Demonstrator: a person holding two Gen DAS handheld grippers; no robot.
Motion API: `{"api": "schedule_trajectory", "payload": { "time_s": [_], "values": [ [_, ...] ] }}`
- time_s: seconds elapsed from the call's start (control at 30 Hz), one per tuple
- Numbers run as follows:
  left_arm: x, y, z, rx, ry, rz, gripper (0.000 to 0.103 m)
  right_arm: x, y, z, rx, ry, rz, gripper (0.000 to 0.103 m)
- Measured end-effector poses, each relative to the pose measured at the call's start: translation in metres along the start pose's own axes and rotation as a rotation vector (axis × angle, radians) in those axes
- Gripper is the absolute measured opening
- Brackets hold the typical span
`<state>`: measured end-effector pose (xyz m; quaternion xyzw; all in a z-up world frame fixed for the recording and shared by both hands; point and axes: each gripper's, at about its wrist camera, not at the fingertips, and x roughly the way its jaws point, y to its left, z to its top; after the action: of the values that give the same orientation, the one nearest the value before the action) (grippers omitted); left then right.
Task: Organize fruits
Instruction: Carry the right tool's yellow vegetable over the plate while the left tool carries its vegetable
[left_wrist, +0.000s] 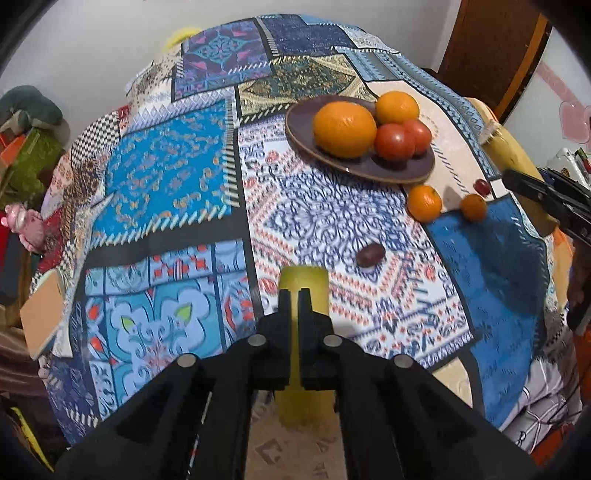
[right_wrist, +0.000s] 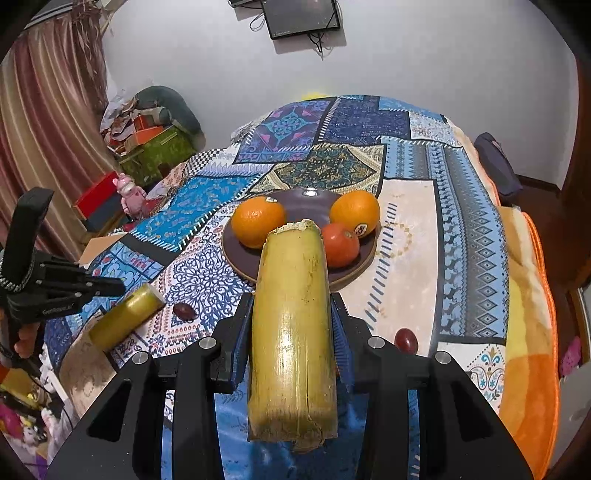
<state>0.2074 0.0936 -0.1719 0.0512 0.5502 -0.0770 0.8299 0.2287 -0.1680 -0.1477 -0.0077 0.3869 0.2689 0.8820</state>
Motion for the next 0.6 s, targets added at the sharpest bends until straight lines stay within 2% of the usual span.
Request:
{"api": "schedule_trajectory", "payload": {
  "time_s": [0.03, 0.1, 0.2, 0.37, 0.5, 0.6],
  "values": [
    [0.001, 0.000, -0.003, -0.002, 0.007, -0.003, 0.018, 0.000, -0.001, -0.001, 0.002, 0.003, 0.000, 0.036],
    [0.006, 0.000, -0.010, -0.005, 0.024, 0.001, 0.030, 0.001, -0.003, -0.002, 0.010, 0.010, 0.003, 0.036],
    [0.012, 0.002, -0.015, -0.026, 0.040, -0.026, 0.038, 0.001, -0.005, -0.002, 0.023, 0.012, 0.007, 0.036],
    [0.033, -0.001, -0.021, -0.023, 0.111, -0.029, 0.038, -0.003, -0.007, -0.003, 0.022, 0.009, 0.004, 0.036],
    [0.037, -0.001, -0.020, -0.040, 0.087, -0.035, 0.037, -0.001, -0.008, -0.004, 0.022, 0.017, 0.003, 0.036],
    [0.035, -0.008, -0.019, -0.037, 0.075, 0.011, 0.037, 0.002, -0.008, -0.004, 0.026, 0.024, 0.007, 0.036]
  ]
}}
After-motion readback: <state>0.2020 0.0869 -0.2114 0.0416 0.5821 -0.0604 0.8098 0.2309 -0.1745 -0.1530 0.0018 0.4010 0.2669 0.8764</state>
